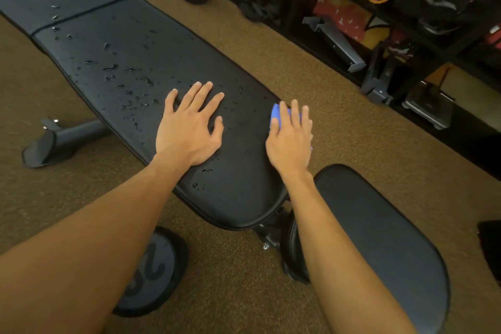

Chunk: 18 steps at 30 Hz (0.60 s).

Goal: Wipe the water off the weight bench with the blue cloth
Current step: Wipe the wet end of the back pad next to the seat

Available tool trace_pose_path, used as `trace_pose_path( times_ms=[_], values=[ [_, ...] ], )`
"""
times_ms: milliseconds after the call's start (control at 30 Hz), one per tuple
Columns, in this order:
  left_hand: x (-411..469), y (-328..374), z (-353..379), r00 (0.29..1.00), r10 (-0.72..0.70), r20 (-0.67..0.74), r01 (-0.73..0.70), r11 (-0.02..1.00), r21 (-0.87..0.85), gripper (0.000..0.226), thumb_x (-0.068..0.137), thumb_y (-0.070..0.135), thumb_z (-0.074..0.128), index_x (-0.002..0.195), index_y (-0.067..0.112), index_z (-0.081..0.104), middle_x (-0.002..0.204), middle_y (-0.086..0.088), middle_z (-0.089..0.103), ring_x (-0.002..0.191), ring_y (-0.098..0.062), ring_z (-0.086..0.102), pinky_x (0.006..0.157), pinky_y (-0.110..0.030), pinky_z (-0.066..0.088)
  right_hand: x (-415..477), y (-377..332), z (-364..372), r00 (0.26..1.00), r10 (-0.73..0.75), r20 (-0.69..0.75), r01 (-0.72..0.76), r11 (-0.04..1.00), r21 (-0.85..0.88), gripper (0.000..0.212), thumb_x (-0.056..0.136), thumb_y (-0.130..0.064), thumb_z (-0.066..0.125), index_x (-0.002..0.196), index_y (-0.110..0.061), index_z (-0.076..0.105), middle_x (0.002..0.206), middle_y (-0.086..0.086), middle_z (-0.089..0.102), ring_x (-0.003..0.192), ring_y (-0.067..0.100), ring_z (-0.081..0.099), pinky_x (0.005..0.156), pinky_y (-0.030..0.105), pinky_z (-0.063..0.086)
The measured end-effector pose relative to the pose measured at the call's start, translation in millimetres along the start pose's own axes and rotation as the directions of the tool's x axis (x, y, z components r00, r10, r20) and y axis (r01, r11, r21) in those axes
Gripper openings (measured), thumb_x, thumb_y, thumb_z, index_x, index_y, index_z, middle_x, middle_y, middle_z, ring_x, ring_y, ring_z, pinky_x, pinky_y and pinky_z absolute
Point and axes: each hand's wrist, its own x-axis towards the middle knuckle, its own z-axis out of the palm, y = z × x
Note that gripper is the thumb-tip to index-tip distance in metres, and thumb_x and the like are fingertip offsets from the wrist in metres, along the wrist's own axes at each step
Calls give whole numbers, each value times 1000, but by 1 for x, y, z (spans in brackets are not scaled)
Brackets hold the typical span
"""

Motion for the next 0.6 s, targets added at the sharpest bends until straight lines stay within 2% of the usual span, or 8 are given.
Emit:
trace_pose_path(
  times_ms=[100, 167, 267, 333, 367, 433, 533, 600],
  values=[
    [0, 0, 0, 1000, -2, -4, 2, 1000, -2, 62, 106, 52, 23, 164, 32, 35, 175, 1, 24, 163, -16, 16, 129, -55, 12, -22, -3, -3, 967, -251, 43, 250, 968, 16, 54, 116, -39, 28, 168, -24, 29, 177, 2, 16, 165, 24, 1, 134, 45, 5],
    [0, 0, 0, 1000, -4, -3, 4, 1000, -6, 62, 106, 52, 23, 164, 32, 36, 175, 1, 24, 163, -16, 16, 129, -55, 12, -40, 11, -5, 955, -294, 36, 293, 956, 21, 54, 116, -40, 29, 167, -25, 32, 177, 0, 18, 165, 21, 3, 133, 41, 8],
    [0, 0, 0, 1000, -6, -6, 6, 1000, -7, 61, 107, 52, 24, 164, 32, 35, 175, 2, 24, 163, -16, 15, 129, -55, 12, -30, 27, -6, 997, -75, -18, 76, 997, 33, 53, 116, -38, 31, 166, -22, 34, 177, 3, 19, 165, 27, 5, 133, 47, 14],
    [0, 0, 1, 1000, -5, -10, 5, 1000, -9, 60, 107, 51, 24, 163, 33, 36, 175, 2, 24, 163, -16, 15, 129, -55, 12, -8, 19, -5, 997, 78, -24, -77, 996, 47, 54, 116, -37, 29, 167, -21, 31, 177, 5, 16, 165, 30, 3, 133, 50, 12],
    [0, 0, 1, 1000, -5, -12, 4, 1000, -10, 60, 107, 51, 24, 163, 33, 36, 175, 2, 24, 163, -16, 16, 129, -55, 12, 1, 11, -4, 994, 106, -15, -106, 994, 40, 54, 116, -37, 28, 168, -21, 29, 178, 6, 15, 165, 31, 2, 133, 50, 9],
    [0, -1, 1, 1000, -4, -15, 4, 1000, -11, 60, 107, 51, 24, 163, 33, 36, 175, 2, 24, 163, -16, 15, 130, -55, 11, 6, -5, -1, 1000, 18, -6, -18, 1000, 10, 54, 116, -36, 27, 168, -22, 27, 178, 6, 15, 165, 31, 2, 133, 49, 5],
    [-1, 0, 2, 1000, -8, -24, 8, 1000, -16, 60, 107, 51, 26, 163, 32, 37, 175, 2, 25, 162, -16, 16, 130, -54, 11, -15, -5, -2, 967, -252, 45, 252, 968, 5, 54, 116, -41, 27, 168, -26, 28, 177, 2, 17, 165, 24, 2, 134, 45, 6],
    [0, 0, 1, 1000, -5, -27, 5, 1000, -23, 60, 107, 50, 27, 163, 32, 38, 174, 1, 26, 162, -16, 17, 130, -54, 11, -30, 12, -6, 950, -308, 53, 308, 951, 6, 54, 115, -43, 29, 167, -27, 31, 177, -1, 18, 165, 20, 3, 133, 41, 8]
  ],
)
